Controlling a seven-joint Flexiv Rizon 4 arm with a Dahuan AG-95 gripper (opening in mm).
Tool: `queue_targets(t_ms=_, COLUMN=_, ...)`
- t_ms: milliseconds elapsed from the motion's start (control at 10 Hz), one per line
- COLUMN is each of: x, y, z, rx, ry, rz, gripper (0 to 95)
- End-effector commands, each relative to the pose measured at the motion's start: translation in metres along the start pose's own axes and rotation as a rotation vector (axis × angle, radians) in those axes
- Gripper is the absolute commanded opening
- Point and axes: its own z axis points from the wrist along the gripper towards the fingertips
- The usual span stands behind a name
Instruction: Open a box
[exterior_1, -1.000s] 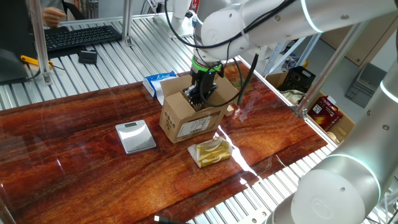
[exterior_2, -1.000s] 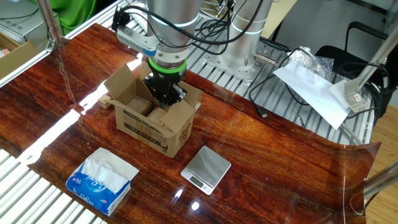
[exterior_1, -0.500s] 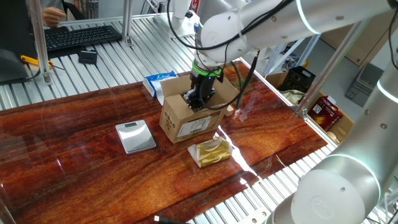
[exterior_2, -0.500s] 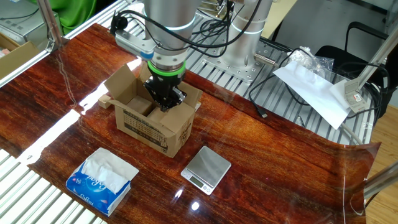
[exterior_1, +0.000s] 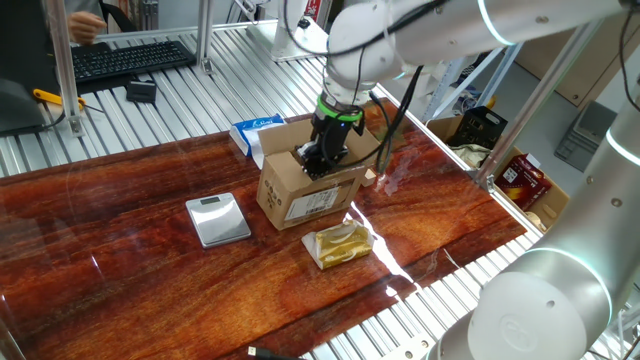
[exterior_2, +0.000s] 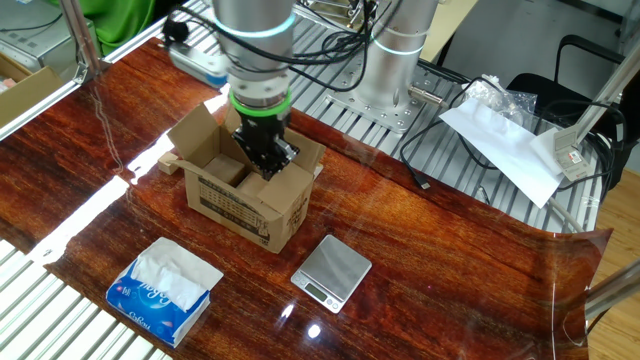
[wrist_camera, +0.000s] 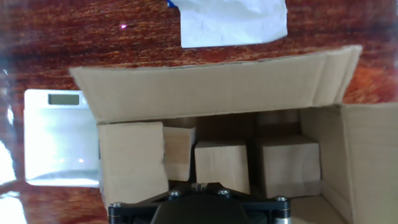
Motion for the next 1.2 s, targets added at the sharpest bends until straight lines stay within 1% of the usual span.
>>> queue_targets(t_ms=100, x=0.002, y=0.006, z=-0.003, rx=-0.073, ry=0.009, rz=0.054, gripper=0.0)
queue_targets(t_ms=200, x=0.003, y=0.007, z=-0.003, rx=-0.081, ry=0.011, rz=0.061, gripper=0.0)
queue_targets(t_ms=300, x=0.004, y=0.009, z=-0.004, rx=-0.08, ry=0.011, rz=0.065, gripper=0.0)
queue_targets(t_ms=500, x=0.005, y=0.012, z=-0.007, rx=-0.089, ry=0.013, rz=0.08, gripper=0.0)
queue_targets(t_ms=800, x=0.006, y=0.019, z=-0.01, rx=-0.092, ry=0.017, rz=0.104, gripper=0.0)
queue_targets(t_ms=1100, x=0.005, y=0.023, z=-0.014, rx=-0.089, ry=0.024, rz=0.111, gripper=0.0)
queue_targets(t_ms=1200, x=0.004, y=0.025, z=-0.02, rx=-0.083, ry=0.029, rz=0.113, gripper=0.0)
